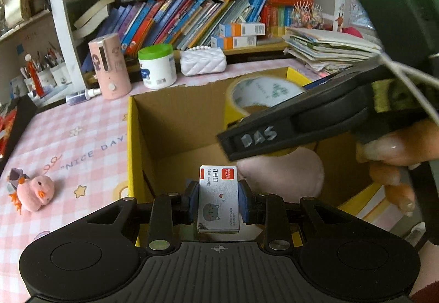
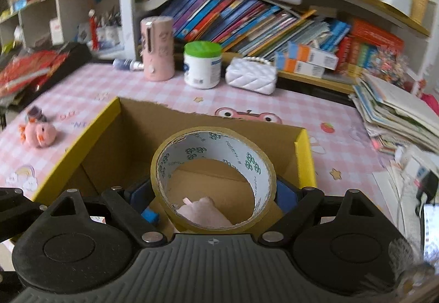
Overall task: Organize objects
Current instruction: 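Lower both tools into the yellow box and open both grippers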
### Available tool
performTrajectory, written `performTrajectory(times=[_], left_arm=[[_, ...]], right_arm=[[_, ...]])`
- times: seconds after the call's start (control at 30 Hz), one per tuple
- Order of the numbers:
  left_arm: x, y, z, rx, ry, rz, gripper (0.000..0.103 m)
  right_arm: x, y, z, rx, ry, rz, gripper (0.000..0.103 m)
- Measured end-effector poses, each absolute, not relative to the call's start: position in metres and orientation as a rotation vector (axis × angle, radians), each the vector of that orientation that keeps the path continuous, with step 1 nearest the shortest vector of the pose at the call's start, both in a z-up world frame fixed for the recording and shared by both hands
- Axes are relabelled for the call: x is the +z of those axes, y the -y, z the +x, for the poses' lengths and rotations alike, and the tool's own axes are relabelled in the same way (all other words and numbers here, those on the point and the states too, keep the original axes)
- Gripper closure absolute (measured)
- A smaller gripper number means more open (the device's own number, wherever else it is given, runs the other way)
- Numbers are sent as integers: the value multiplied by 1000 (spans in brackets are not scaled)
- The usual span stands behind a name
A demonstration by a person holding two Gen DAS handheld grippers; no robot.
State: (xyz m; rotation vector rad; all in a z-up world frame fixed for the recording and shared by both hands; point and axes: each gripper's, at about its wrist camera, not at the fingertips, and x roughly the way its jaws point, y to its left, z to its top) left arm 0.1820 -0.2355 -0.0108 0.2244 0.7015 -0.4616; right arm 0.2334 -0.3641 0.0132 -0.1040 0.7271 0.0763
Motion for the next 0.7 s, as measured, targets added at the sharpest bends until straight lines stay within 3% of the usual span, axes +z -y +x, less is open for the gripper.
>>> performTrajectory(times=[0.53,0.6,0.7], left_arm=[[-13,235,182,-445,-694,220,73],[-12,234,180,-448,-686,219,72],[-9,231,176,-446,-669,212,54]], right_arm=[[-6,350,251,155,-857,-159,14],[-4,351,249,150,-836,-148,9],[1,353,243,152,-810,-128,7]])
